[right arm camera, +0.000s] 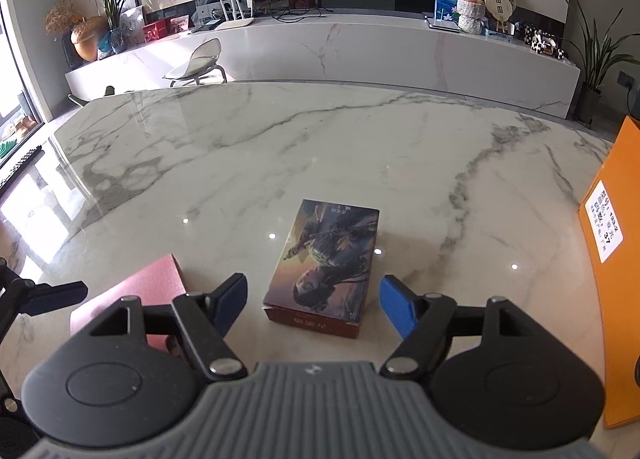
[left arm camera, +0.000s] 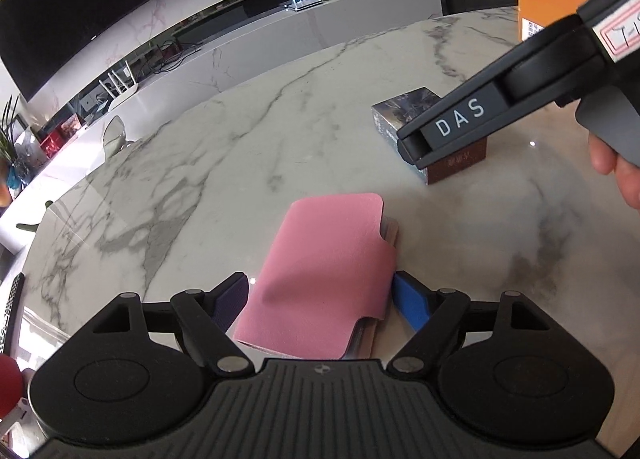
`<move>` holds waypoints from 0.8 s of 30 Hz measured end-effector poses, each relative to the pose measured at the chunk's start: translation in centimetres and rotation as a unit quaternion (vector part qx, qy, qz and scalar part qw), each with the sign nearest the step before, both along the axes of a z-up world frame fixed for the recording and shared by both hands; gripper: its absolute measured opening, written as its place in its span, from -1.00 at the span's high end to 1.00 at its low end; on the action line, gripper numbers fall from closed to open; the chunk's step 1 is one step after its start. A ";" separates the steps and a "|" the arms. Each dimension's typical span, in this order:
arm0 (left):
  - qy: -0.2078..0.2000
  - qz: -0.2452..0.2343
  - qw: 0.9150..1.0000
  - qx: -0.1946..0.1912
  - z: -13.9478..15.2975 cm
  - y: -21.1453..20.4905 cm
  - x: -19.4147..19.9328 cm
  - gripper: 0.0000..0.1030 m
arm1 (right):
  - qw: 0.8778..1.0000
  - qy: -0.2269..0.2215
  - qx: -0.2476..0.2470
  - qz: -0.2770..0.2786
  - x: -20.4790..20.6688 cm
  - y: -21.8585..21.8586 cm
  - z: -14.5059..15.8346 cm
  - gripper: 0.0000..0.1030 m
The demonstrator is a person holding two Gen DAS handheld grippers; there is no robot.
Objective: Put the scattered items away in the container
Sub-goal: 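Lift the pink wallet with the left gripper while the right gripper approaches the boxed book, then grasp the boxed book with the right gripper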
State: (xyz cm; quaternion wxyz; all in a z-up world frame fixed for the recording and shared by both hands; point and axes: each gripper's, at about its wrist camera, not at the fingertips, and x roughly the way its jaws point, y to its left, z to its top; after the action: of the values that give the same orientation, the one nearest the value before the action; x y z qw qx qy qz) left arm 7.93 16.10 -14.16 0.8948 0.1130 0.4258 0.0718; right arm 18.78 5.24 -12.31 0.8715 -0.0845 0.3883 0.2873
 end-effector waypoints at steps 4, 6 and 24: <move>-0.003 0.036 0.998 -0.044 0.0 1.6 0.8 -0.83 | 1.000 0.002 0.002 -0.001 0.7 0.9 -0.3 -0.55; -0.004 0.057 0.996 -0.071 -0.1 2.5 1.1 -0.91 | 1.000 0.001 -0.001 0.000 1.0 1.4 -0.4 -0.57; -0.021 0.120 0.985 -0.120 -0.5 3.7 1.1 -0.86 | 0.999 -0.008 -0.040 0.004 0.9 1.5 -2.0 -0.28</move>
State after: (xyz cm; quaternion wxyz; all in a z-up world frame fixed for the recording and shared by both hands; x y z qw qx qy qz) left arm 9.03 19.84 -14.64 0.8955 -0.0487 0.4233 0.1289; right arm 19.72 6.75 -14.32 0.8693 -0.1230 0.3920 0.2747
